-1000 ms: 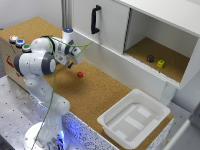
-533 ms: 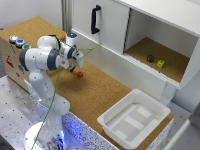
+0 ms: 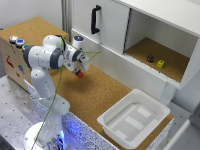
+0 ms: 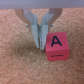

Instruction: Go push the pink block to the right

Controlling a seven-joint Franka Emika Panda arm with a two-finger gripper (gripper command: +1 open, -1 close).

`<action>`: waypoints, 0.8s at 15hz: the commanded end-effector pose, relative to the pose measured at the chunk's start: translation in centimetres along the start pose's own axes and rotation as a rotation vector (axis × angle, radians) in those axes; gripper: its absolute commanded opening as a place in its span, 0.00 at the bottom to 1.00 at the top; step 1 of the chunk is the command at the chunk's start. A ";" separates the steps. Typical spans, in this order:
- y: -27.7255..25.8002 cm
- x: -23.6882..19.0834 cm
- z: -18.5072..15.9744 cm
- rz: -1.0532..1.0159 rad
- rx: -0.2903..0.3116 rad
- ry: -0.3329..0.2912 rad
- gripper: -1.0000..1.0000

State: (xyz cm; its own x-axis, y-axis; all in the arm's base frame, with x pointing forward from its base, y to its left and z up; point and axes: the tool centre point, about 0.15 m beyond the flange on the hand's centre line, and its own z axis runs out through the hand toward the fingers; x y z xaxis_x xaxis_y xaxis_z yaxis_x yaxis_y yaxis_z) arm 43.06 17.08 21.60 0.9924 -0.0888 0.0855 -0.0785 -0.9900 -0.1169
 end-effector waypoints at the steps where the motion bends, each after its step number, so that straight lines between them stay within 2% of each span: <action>1: 3.9 0.7 -0.4 0.004 -0.006 -0.030 0.00; 4: 5.8 0.6 -1.1 0.012 -0.024 -0.016 0.00; 12: 8.9 -0.8 -0.6 -0.038 -0.042 -0.078 0.00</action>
State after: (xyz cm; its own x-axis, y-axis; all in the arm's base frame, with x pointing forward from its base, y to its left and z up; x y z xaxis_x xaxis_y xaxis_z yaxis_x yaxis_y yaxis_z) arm 43.05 10.18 21.10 0.9956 -0.0896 0.0257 -0.0872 -0.9928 -0.0827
